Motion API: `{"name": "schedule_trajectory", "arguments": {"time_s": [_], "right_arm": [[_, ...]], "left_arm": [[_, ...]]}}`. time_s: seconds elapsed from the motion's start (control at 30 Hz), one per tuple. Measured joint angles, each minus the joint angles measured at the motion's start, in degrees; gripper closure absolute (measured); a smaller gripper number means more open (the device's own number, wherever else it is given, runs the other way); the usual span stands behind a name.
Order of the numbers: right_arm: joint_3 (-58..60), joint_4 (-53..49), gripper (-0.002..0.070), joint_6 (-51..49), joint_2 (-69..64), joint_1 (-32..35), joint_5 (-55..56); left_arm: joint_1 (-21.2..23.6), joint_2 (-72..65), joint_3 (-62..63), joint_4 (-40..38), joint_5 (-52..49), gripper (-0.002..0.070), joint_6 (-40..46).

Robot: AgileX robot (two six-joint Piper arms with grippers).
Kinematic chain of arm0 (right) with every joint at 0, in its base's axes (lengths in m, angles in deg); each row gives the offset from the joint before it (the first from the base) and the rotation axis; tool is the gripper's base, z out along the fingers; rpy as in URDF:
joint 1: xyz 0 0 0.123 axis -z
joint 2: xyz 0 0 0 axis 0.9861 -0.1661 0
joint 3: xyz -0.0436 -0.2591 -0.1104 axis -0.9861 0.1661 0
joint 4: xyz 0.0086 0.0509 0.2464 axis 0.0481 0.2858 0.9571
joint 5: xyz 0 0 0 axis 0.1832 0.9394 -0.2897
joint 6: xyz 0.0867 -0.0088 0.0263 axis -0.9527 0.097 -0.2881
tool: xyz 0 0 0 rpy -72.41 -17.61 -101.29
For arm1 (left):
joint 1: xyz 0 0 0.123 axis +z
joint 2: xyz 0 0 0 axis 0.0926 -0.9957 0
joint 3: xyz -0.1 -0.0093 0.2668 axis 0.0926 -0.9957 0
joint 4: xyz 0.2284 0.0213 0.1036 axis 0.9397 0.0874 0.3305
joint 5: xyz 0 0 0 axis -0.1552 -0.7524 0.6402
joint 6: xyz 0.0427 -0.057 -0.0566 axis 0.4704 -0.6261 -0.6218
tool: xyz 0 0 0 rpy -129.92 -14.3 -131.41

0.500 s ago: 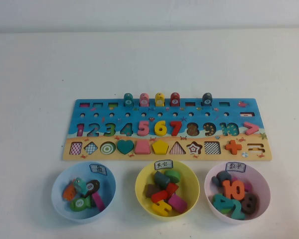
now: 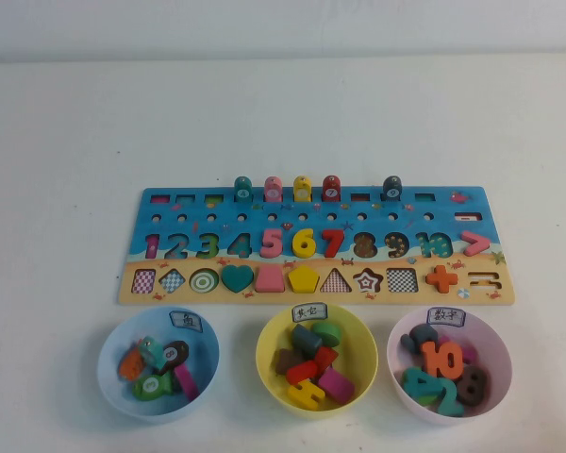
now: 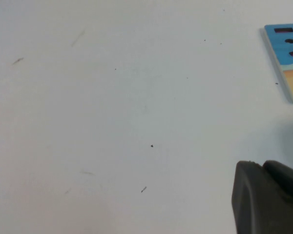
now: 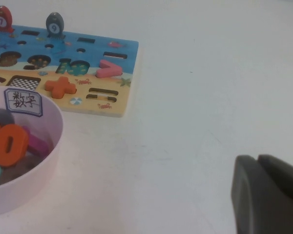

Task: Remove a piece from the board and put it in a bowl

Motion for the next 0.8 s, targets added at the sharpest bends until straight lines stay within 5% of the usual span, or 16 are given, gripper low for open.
{"name": "schedule_trajectory", "arguments": {"time_s": [0.17,0.43,0.8], "right_arm": [[0.0,8.01,0.0694,0.0,0.0,0.0,0.0],[0.0,51.51,0.0694,0.0,0.0,0.0,1.85],[0.0,57.89,0.0694,0.0,0.0,0.0,5.09]], "left_arm": [[0.0,0.0,0.0,0.0,0.0,0.0678,0.0],[0.0,0.0,0.0,0.12,0.0,0.0678,0.0],[0.0,0.0,0.0,0.12,0.0,0.0678,0.0]]}}
